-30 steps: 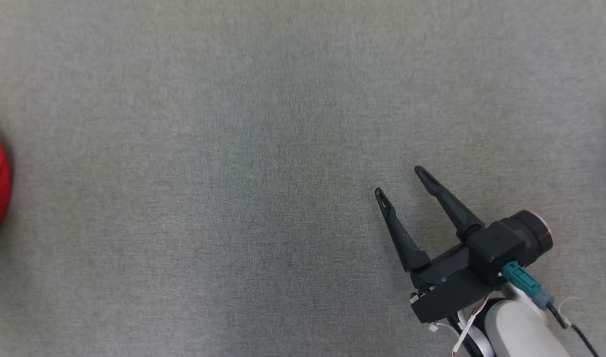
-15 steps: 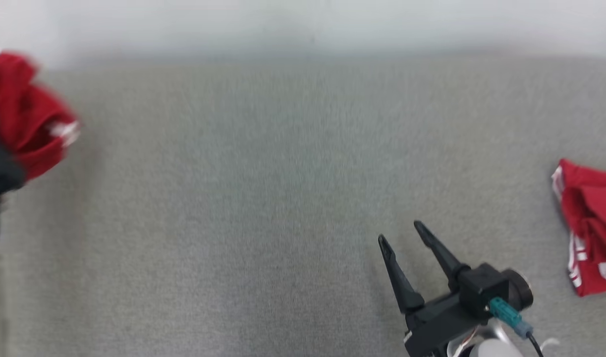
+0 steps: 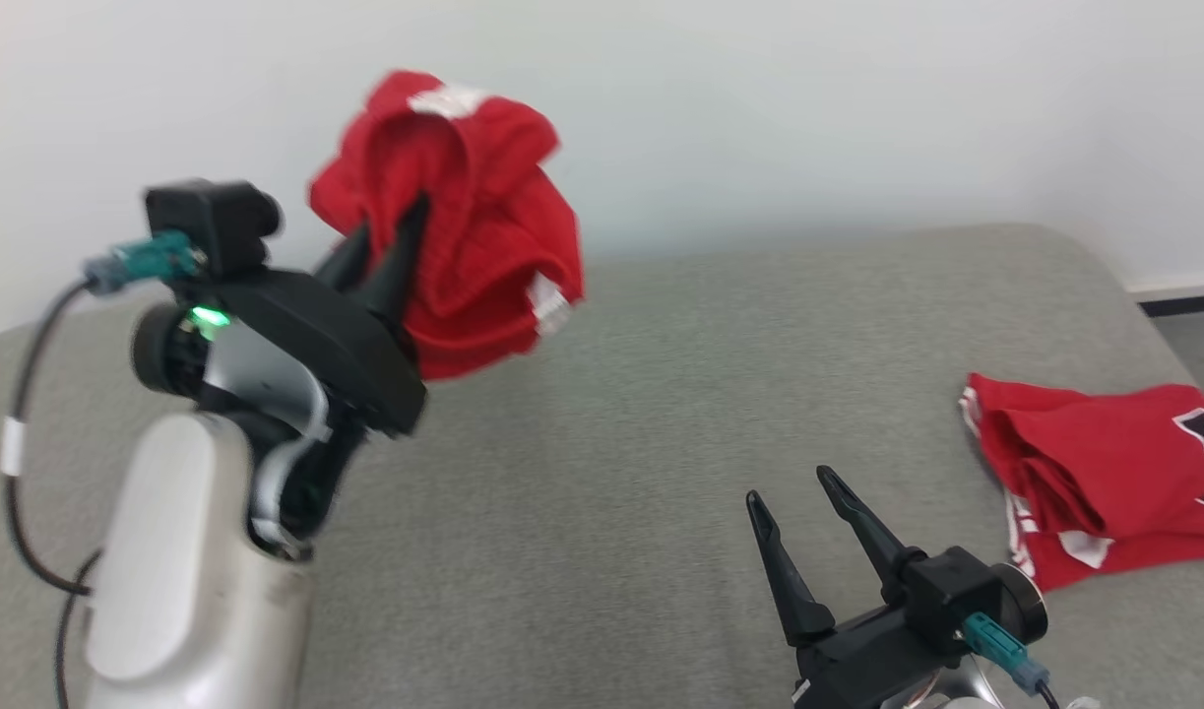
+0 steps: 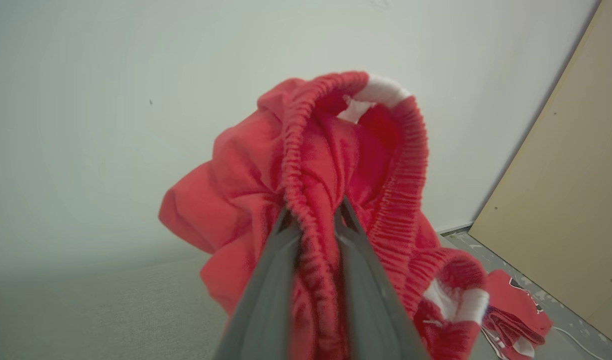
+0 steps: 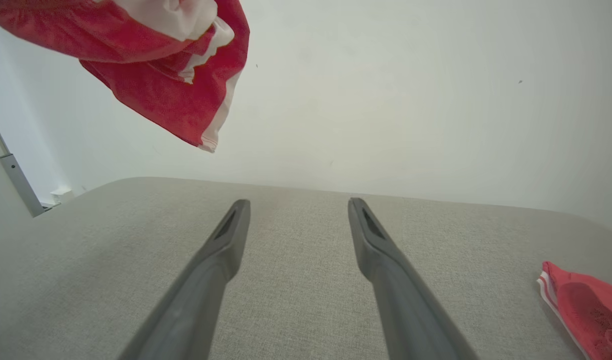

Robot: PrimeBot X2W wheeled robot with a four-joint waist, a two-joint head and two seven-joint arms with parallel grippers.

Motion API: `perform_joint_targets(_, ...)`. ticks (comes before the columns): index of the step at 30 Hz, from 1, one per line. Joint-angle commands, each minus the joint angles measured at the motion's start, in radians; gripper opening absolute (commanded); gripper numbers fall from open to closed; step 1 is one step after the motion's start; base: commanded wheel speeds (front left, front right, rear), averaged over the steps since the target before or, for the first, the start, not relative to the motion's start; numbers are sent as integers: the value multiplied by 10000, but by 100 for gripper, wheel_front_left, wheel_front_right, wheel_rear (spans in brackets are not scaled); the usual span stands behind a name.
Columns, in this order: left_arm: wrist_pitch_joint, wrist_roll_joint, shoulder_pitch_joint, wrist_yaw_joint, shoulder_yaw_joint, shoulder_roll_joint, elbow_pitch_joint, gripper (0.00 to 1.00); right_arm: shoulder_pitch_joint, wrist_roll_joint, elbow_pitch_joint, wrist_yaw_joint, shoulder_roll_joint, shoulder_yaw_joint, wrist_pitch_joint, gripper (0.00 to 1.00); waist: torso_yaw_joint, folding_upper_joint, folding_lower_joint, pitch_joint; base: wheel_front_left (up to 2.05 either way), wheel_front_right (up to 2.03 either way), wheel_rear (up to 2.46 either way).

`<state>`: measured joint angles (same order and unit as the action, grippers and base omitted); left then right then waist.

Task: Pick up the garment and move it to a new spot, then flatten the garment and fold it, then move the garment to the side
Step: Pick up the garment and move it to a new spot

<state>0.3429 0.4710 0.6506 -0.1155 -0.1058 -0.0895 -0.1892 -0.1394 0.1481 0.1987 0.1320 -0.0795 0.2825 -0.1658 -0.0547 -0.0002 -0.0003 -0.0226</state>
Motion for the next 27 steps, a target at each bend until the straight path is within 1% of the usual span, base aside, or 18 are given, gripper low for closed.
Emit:
perform_joint_targets(1,-120,-84,-352,-50,-303,79,164,0,-20,-77,-103,-30,10,46,59,100,-1320,2,3,107,0,0,0)
perform_joint_targets(3,-259,-269,-679,-71,-751,139,112,0,-52,-76,-159,-30,-34,11,112,100,-1751,2,3,259,0,0,0)
perform_joint_targets(6,-513,-176,-1102,-13,-1118,228,-135,0,-139,-67,-237,-30,-78,-21,147,100,-2427,2,3,532,0,0,0)
perform_joint_targets(10,-906,-13,-1597,70,-1537,323,-860,0,-212,-87,-324,-30,-76,-120,132,100,-3160,2,3,864,0,0,0)
perform_joint_targets(13,-1306,-117,-1804,153,-1835,331,-1559,0,-266,-70,-308,-30,-51,-119,93,100,-3587,2,3,1048,0,0,0)
perform_joint_targets(14,-1492,-332,-1805,152,-1994,337,-1775,0,-283,-63,-282,-30,-48,-145,78,100,-3689,2,3,1108,0,0,0)
perform_joint_targets(17,-1825,-517,-1846,259,-2119,306,-2354,0,-327,-85,-237,-30,-28,-168,44,100,-3843,2,3,1218,0,0,0)
perform_joint_targets(19,-2184,-1067,-1753,383,-2375,72,-2934,0,-381,-97,-178,-30,6,-132,-21,100,-3930,2,3,1271,0,0,0)
perform_joint_targets(20,-2340,-1238,-1726,473,-2468,25,-3249,13,-395,-114,-156,-30,20,-135,-34,100,-3944,2,3,1281,0,0,0)
perform_joint_targets(21,-2550,-1532,-1666,529,-2621,-37,-3493,68,-387,-135,-128,-30,28,-171,-58,100,-3937,2,3,1285,0,0,0)
perform_joint_targets(22,-2831,-1665,-1602,581,-2696,-48,-3711,100,-361,-154,-87,-30,35,-216,-90,100,-3900,2,3,1281,0,0,0)
perform_joint_targets(27,-4143,-1930,-1666,1007,-2646,-59,-4515,100,-213,-198,24,-30,92,-440,-135,100,-3505,2,3,1129,0,0,0)
